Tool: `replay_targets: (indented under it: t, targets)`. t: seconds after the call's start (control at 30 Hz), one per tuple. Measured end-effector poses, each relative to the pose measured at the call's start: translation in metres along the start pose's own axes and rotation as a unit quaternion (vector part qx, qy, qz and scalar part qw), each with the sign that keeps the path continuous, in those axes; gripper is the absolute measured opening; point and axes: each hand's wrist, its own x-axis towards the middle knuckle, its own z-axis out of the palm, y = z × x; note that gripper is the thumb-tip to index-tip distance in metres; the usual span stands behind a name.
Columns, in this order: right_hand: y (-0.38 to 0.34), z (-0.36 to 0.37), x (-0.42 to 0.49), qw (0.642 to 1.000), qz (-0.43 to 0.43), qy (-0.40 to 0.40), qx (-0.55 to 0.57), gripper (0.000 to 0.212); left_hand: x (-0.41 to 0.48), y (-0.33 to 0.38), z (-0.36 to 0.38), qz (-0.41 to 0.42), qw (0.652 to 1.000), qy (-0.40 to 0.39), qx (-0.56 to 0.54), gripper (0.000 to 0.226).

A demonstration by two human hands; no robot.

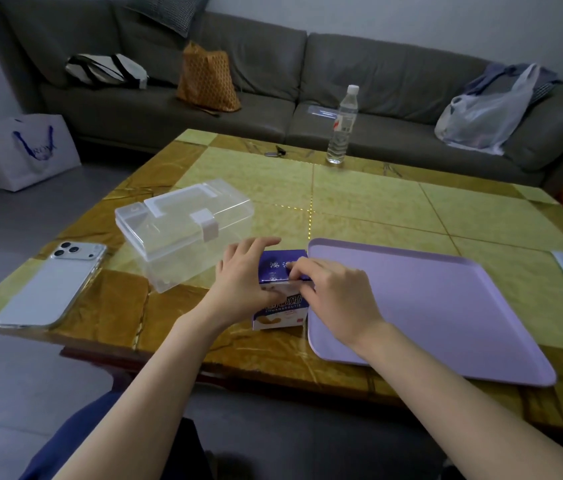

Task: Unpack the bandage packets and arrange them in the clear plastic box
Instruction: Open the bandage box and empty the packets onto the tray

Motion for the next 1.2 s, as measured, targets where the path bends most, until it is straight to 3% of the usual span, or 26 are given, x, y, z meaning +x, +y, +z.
replay_targets:
  t: [0.2,0.3,0.4,0.63,0.73,0.9,1.07,1.2]
  targets:
    - [0.004,-0.002,0.0,0.999,-0.031,0.013,-0.03,0.005,0.001,-0.006,0.005,0.017,0.997,-0.015,-0.076,0.057]
    - [0.003,-0.005,0.003,0.999,-0.028,0.018,-0.029,0.024,-0.001,-0.006,0.006,0.016,0.996,-0.013,-0.084,0.055]
    - [0.002,-0.006,0.003,0.999,-0.027,0.014,-0.02,0.029,-0.002,-0.007,0.006,0.014,0.996,-0.015,-0.092,0.054]
    - [0.001,0.0,-0.002,0.999,-0.025,-0.002,-0.033,0.004,-0.002,-0.008,0.003,0.016,0.995,-0.029,-0.09,0.055]
    - [0.001,-0.002,0.001,1.0,0.003,-0.003,-0.028,0.015,-0.003,-0.007,0.002,0.016,0.994,-0.021,-0.101,0.053]
    - [0.004,-0.013,0.007,0.999,0.021,-0.024,0.018,0.008,-0.011,0.0,-0.008,0.063,0.994,0.012,-0.092,0.024]
    - [0.01,-0.009,0.005,0.956,0.137,-0.13,0.224,0.036,-0.016,0.002,-0.015,0.08,0.993,0.007,-0.087,0.011]
    - [0.012,-0.006,0.003,0.919,0.186,-0.217,0.271,0.076,-0.017,0.006,-0.017,0.064,0.991,-0.002,-0.114,0.006]
